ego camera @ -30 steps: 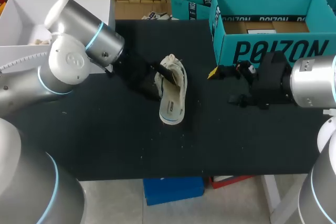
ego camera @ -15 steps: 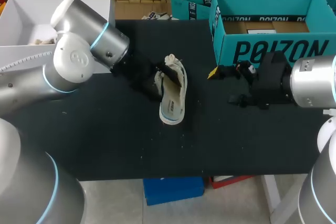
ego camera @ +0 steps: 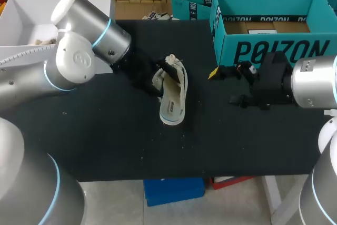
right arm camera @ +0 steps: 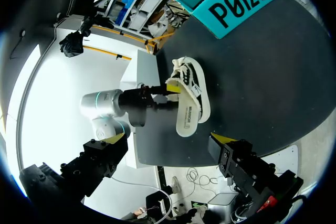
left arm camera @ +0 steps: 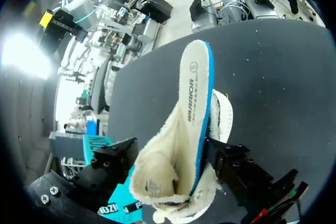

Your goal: Take the shoe out of the shoebox, open the shoe tongue, remove and reinsert the insole, then place the shoe into the shoebox

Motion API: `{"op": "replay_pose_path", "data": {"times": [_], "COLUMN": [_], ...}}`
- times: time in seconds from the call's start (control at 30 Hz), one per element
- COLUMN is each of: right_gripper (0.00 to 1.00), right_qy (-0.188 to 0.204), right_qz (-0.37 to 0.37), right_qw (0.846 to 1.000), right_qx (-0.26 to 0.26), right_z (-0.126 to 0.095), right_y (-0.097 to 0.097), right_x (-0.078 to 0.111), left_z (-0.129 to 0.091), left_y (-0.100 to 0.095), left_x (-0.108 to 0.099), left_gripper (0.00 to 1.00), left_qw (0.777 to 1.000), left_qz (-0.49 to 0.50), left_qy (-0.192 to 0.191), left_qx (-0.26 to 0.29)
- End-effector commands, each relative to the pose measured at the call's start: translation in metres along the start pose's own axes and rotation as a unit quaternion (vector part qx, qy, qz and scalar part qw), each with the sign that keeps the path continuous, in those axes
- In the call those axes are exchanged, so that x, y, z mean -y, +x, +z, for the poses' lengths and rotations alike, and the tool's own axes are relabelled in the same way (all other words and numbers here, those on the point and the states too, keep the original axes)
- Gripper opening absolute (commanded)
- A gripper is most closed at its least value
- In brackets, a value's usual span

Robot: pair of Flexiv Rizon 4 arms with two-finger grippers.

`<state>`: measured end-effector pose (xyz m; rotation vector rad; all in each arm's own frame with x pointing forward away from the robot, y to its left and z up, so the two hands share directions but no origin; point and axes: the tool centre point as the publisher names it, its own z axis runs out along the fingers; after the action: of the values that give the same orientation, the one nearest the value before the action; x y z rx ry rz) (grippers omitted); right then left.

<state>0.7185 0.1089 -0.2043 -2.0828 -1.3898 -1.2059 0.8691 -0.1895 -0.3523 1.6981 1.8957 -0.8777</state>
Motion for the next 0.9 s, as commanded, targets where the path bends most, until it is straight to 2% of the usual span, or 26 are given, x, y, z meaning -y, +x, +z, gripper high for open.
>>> {"op": "replay_pose_path", "data": {"times": [0.03,0.33,0.57,0.9], "right_gripper": [1.0,1.0,1.0,1.0], "right_qy": [0.0,0.0,0.0,0.0], "right_qz": [0.0,0.0,0.0,0.0], "right_qw": [1.0,1.0,1.0,1.0], "right_qx": [0.0,0.0,0.0,0.0], "right_z": [0.001,0.001,0.001,0.001], "right_y": [0.0,0.0,0.0,0.0], "right_x": [0.0,0.0,0.0,0.0], "left_z": [0.004,0.01,0.009,0.016], "left_y": [0.001,0.01,0.015,0.022], "left_x": [0.001,-0.002,-0.01,-0.02], "left_gripper": [0.81,0.77,0.55,0.49], "left_qw": [1.0,0.999,0.999,0.998], "left_qz": [0.001,0.002,-0.007,-0.018], "left_qy": [-0.005,-0.026,-0.042,-0.046], "left_qx": [-0.002,-0.022,-0.026,-0.03]}}
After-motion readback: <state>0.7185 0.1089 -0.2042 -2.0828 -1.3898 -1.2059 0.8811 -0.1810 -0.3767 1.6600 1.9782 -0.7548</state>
